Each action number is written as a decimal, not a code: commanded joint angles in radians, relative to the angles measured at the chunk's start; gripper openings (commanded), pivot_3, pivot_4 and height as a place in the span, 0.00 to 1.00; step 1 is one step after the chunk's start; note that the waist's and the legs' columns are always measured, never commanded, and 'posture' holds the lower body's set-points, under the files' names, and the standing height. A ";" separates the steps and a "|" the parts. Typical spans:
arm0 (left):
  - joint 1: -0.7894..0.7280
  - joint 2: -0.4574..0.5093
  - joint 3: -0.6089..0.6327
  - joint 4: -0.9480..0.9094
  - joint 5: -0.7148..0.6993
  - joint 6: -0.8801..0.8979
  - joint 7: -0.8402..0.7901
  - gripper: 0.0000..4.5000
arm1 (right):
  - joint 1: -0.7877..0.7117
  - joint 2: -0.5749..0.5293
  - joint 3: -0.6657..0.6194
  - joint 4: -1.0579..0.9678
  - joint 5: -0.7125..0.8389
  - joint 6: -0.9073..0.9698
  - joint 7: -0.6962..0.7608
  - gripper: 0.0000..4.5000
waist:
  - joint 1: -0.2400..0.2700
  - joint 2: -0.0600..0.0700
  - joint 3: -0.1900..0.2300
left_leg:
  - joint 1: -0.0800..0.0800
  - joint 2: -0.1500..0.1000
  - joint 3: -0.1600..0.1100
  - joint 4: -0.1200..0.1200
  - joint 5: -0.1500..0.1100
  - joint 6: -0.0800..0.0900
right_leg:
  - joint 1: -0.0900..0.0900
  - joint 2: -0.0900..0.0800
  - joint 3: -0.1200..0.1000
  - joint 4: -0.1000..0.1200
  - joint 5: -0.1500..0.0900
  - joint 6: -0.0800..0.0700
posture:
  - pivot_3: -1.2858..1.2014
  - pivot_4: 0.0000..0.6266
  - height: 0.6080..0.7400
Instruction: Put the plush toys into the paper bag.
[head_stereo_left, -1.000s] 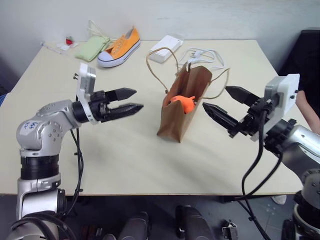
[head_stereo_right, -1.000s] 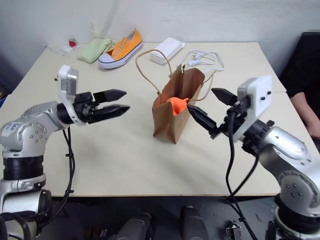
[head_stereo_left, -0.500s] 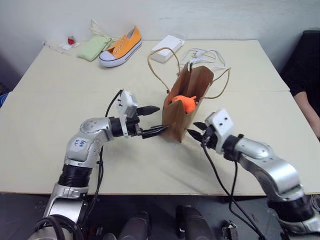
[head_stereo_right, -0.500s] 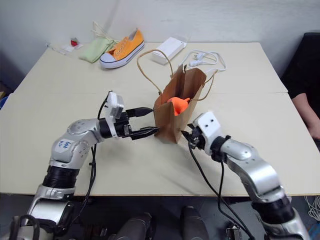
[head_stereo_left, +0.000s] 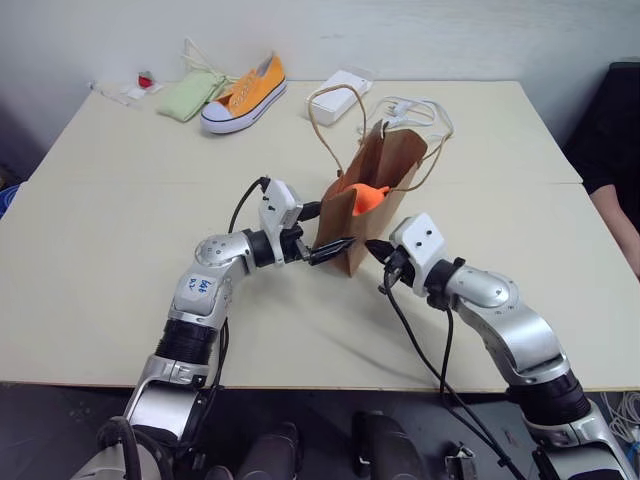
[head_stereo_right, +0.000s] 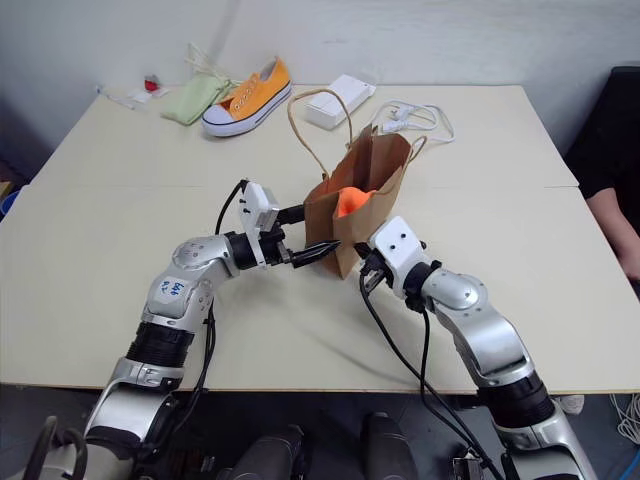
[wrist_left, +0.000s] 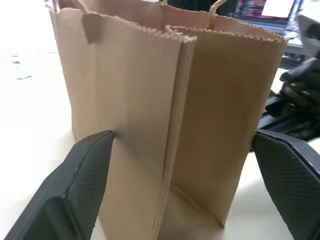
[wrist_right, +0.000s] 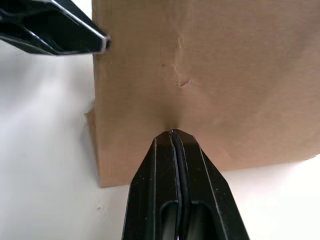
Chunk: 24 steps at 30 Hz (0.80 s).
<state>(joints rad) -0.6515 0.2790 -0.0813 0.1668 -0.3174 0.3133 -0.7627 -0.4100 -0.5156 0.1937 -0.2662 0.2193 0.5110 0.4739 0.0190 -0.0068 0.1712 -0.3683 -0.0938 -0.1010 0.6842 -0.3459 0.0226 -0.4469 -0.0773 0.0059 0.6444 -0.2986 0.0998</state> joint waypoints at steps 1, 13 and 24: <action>-0.012 -0.015 0.009 -0.027 -0.009 -0.005 0.003 1.00 | -0.018 0.022 -0.009 0.001 -0.019 -0.033 0.015 0.01 | 0.000 0.000 0.000 | 0.000 0.000 0.000 0.000 0.000 0.000 | 0.000 0.000 0.000 0.000 0.000 0.000 | 0.52 0.24 1.00; -0.103 -0.100 -0.001 0.112 0.082 -0.047 0.126 1.00 | -0.050 0.084 -0.005 0.058 -0.075 -0.061 0.035 0.01 | 0.002 0.000 0.000 | 0.000 0.000 0.000 0.000 0.000 0.000 | 0.000 0.000 0.000 0.000 0.000 0.000 | 0.52 0.24 1.00; -0.164 -0.096 -0.001 0.252 0.091 -0.153 0.041 0.30 | 0.044 0.074 -0.064 -0.066 -0.028 -0.074 0.081 0.00 | 0.003 0.000 0.000 | 0.000 0.000 0.000 0.000 0.000 0.000 | 0.000 0.000 0.000 0.000 0.000 0.000 | 0.52 0.24 1.00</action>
<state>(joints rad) -0.7868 0.1790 -0.0928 0.4112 -0.2252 0.1911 -0.6970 -0.3700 -0.4284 0.1764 -0.2603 0.1676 0.4555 0.5413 0.0218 -0.0068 0.1712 -0.3685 -0.0943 -0.1011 0.6845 -0.3459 0.0225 -0.4469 -0.0775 0.0054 0.6445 -0.2986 0.0998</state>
